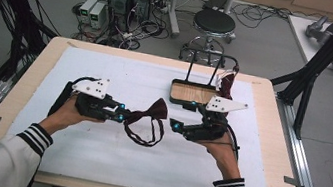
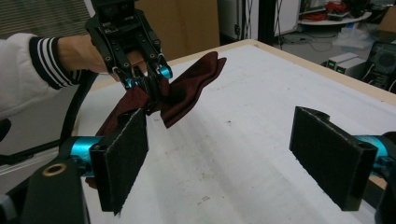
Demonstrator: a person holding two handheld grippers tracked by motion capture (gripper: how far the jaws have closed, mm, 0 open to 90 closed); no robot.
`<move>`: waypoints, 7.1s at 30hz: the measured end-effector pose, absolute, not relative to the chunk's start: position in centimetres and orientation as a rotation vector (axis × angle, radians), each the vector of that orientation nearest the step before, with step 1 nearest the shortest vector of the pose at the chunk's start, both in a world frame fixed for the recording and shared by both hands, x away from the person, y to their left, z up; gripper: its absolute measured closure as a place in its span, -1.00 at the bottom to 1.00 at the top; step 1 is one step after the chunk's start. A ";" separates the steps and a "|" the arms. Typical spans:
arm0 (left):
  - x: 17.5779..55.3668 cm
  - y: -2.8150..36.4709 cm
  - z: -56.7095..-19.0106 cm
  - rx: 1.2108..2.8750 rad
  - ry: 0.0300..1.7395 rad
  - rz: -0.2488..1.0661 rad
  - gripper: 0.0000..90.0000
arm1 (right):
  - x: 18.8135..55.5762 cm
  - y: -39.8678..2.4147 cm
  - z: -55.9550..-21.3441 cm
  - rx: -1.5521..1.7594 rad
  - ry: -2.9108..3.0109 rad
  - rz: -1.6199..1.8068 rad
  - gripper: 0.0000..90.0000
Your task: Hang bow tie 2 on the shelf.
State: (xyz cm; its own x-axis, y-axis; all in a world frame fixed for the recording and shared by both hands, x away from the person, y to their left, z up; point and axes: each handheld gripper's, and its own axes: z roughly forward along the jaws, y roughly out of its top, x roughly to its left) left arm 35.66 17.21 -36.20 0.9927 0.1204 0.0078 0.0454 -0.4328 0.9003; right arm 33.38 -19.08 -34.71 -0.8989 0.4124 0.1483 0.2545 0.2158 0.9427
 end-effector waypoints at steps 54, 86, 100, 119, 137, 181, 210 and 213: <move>35.3 17.4 -35.9 2.019 0.100 0.141 0.84 | 34.9 -16.2 -34.5 0.685 2.593 1.769 0.92; 33.8 23.8 -40.4 1.769 0.577 0.404 -0.61 | 33.8 -19.2 -33.1 0.678 2.138 1.830 0.93; 31.5 26.0 -42.2 1.692 0.662 0.505 -0.61 | 33.6 -20.3 -32.5 0.719 1.882 1.811 0.93; 30.4 27.2 -43.3 1.655 0.711 0.573 -0.62 | 35.0 -21.6 -31.6 0.847 1.606 1.698 0.93; 29.8 27.3 -43.7 1.606 0.730 0.622 -0.63 | 36.7 -21.2 -31.2 0.901 1.447 1.597 0.93; 28.8 28.1 -45.1 1.510 0.724 0.612 -0.63 | 39.2 -19.3 -34.3 1.064 1.452 1.321 0.93; 28.3 28.1 -45.3 1.472 0.702 0.649 -0.63 | 41.6 -19.0 -37.0 1.167 1.634 1.178 0.93; 28.3 28.1 -45.3 1.478 0.698 0.652 -0.62 | 42.0 -18.9 -37.4 1.173 1.652 1.169 0.93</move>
State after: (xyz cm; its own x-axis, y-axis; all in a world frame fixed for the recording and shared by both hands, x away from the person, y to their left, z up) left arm 28.31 28.12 -45.32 0.6503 0.7594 -0.0199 0.0314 -0.0007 0.9995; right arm 41.99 -18.94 -37.41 -0.2688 0.9596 -0.0830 0.2408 0.1504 0.9588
